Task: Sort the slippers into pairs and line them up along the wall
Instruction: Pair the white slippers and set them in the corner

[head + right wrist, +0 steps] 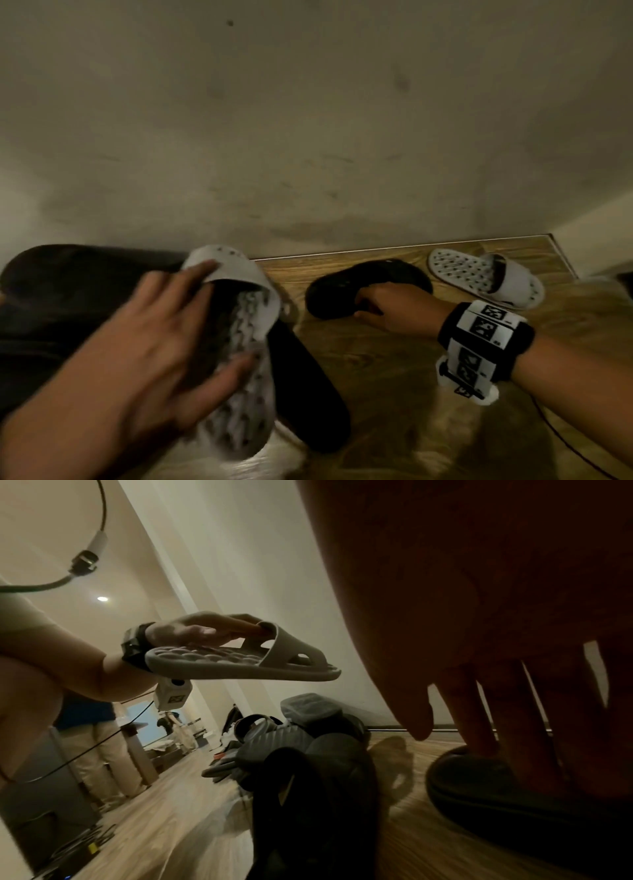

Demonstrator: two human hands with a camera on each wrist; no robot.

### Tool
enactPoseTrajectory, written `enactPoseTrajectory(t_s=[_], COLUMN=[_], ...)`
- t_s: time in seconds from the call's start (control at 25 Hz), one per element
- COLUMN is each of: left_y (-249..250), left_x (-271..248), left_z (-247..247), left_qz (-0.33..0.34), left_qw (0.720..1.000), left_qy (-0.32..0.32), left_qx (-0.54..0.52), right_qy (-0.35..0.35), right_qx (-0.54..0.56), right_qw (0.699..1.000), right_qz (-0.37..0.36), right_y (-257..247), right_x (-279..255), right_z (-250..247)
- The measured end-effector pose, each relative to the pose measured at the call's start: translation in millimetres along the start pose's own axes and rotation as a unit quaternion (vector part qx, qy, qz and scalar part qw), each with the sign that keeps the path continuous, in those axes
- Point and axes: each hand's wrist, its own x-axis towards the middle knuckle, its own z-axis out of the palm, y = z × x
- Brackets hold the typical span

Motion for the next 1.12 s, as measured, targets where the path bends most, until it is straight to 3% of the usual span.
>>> enactPoseTrajectory(t_s=[0.04, 0.08, 0.12, 0.16, 0.24, 0.32, 0.4, 0.52, 0.64, 0.72, 0.84, 0.92, 1.0, 1.12], left_y=[26.6, 47.9, 75.7, 99.4, 137.3, 169.5, 195.7, 223.0, 241.5, 256.0, 281.1, 296.0, 316.2, 329.8], left_x=[18.9, 33.4, 50.8, 67.0, 94.7, 116.0, 126.9, 136.0, 143.3, 147.2, 154.8, 159.8, 162.3, 158.5], left_z=[-31.0, -23.9, -23.8, -15.9, -5.9, 2.3, 7.4, 4.4, 7.2, 15.2, 27.4, 42.1, 58.4, 81.3], left_qz=[0.036, 0.109, 0.13, 0.153, 0.13, 0.146, 0.154, 0.175, 0.186, 0.206, 0.245, 0.255, 0.268, 0.254], left_qw=[0.996, 0.993, 0.99, 0.988, 0.988, 0.983, 0.983, 0.981, 0.978, 0.976, 0.969, 0.966, 0.957, 0.94], left_qy=[-0.072, -0.015, -0.04, -0.018, -0.043, -0.061, -0.05, -0.021, -0.015, -0.022, -0.024, -0.046, -0.09, -0.202], left_qx=[-0.041, -0.036, -0.031, -0.02, -0.074, -0.095, -0.09, -0.075, -0.091, -0.064, 0.016, -0.021, -0.065, -0.105], right_qy=[0.009, 0.02, 0.035, 0.052, 0.09, 0.128, 0.143, 0.059, -0.037, -0.046, -0.048, -0.059, -0.038, 0.039], right_qx=[-0.002, -0.008, -0.012, -0.003, 0.051, 0.132, 0.12, -0.013, -0.057, -0.06, -0.079, -0.082, -0.012, 0.003], right_qw=[1.0, 0.999, 0.998, 0.997, 0.992, 0.979, 0.974, 0.978, 0.98, 0.976, 0.938, 0.906, 0.885, 0.903], right_qz=[0.014, 0.029, 0.041, 0.051, 0.068, 0.085, 0.13, 0.201, 0.185, 0.206, 0.334, 0.41, 0.463, 0.428], right_y=[8.5, 18.6, 28.8, 39.0, 61.1, 92.2, 129.0, 182.7, 208.3, 219.6, 242.0, 255.3, 263.0, 260.1], right_x=[-6.1, -14.0, -22.7, -31.3, -49.1, -68.4, -85.2, -100.2, -106.4, -112.5, -124.4, -131.7, -144.7, -149.6], right_z=[-0.8, -2.7, -5.8, -8.5, -10.1, -5.8, 3.7, 20.2, 33.2, 38.1, 38.1, 37.0, 34.8, 40.3])
